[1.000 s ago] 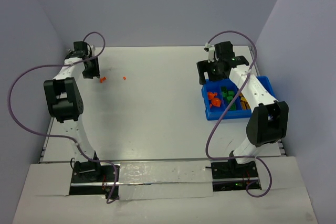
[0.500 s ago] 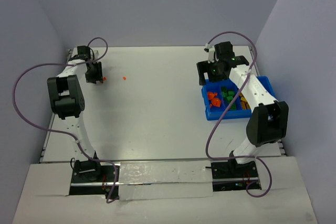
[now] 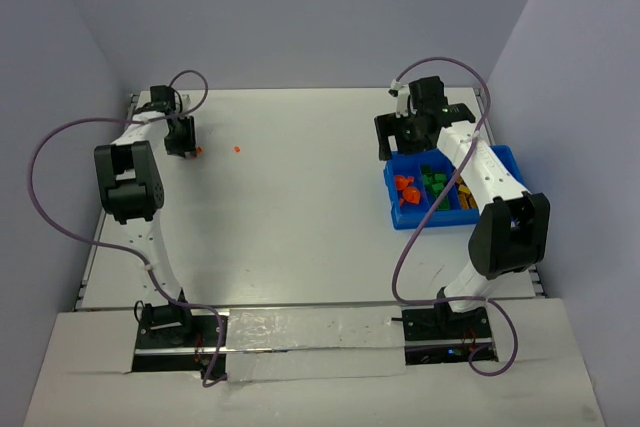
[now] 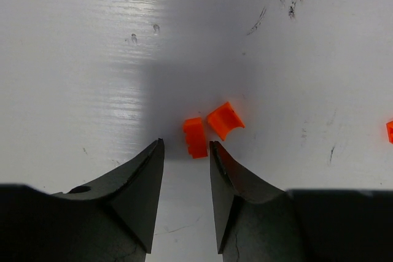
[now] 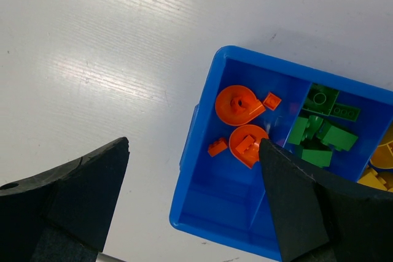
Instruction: Sort the legos into containers by color
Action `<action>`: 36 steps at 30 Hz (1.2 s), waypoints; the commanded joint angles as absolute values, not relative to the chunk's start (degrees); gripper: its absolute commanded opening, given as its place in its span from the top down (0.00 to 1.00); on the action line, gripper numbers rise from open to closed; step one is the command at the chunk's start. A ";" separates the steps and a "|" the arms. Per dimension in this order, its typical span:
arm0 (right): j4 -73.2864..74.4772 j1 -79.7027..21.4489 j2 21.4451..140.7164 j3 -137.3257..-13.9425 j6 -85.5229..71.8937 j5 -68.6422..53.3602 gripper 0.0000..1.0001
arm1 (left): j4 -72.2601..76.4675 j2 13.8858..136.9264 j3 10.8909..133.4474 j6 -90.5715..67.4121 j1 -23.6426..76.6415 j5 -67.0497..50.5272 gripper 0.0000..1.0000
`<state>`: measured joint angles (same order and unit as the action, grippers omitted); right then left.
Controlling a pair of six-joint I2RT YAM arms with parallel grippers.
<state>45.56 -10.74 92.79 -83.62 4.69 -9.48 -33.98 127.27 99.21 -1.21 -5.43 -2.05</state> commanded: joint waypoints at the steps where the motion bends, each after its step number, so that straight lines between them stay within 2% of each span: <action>1: 46.32 -10.99 92.82 -86.75 4.22 -9.85 0.07 | -33.83 128.59 101.86 -0.62 -4.56 -0.26 0.59; 11: 46.92 -10.99 93.08 -87.53 4.22 -10.19 0.07 | -33.57 129.46 101.78 1.49 -3.43 3.07 0.71; 16: 46.58 -11.96 92.15 -87.72 4.75 -10.99 0.08 | -34.72 127.74 101.74 1.19 -2.99 2.59 0.83; 20: 45.85 -13.99 90.68 -87.49 5.82 -10.38 0.08 | -36.67 124.25 101.28 0.75 -2.99 -0.02 0.96; 25: 45.17 -16.35 88.62 -87.64 7.03 -12.21 0.08 | -40.56 113.76 98.44 3.58 -3.08 -15.61 1.00; 26: 45.08 -17.16 88.03 -87.72 7.00 -13.10 0.09 | -42.55 109.66 96.62 6.73 -3.07 -25.93 1.00; 29: 44.16 -17.91 86.50 -87.71 4.10 -19.93 0.10 | -38.36 98.00 86.56 8.77 -2.10 -42.47 1.00; 32: 38.07 -17.97 82.92 -83.12 -3.12 -27.70 0.11 | -29.56 87.08 76.50 9.75 1.73 -45.69 1.00; 36: 31.32 -19.77 78.50 -77.61 -8.95 -36.76 0.11 | -18.35 73.53 64.19 10.36 11.62 -41.27 1.00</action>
<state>40.02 -18.12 83.88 -80.13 -1.21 -25.71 -31.16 83.60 73.60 7.83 2.92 -36.64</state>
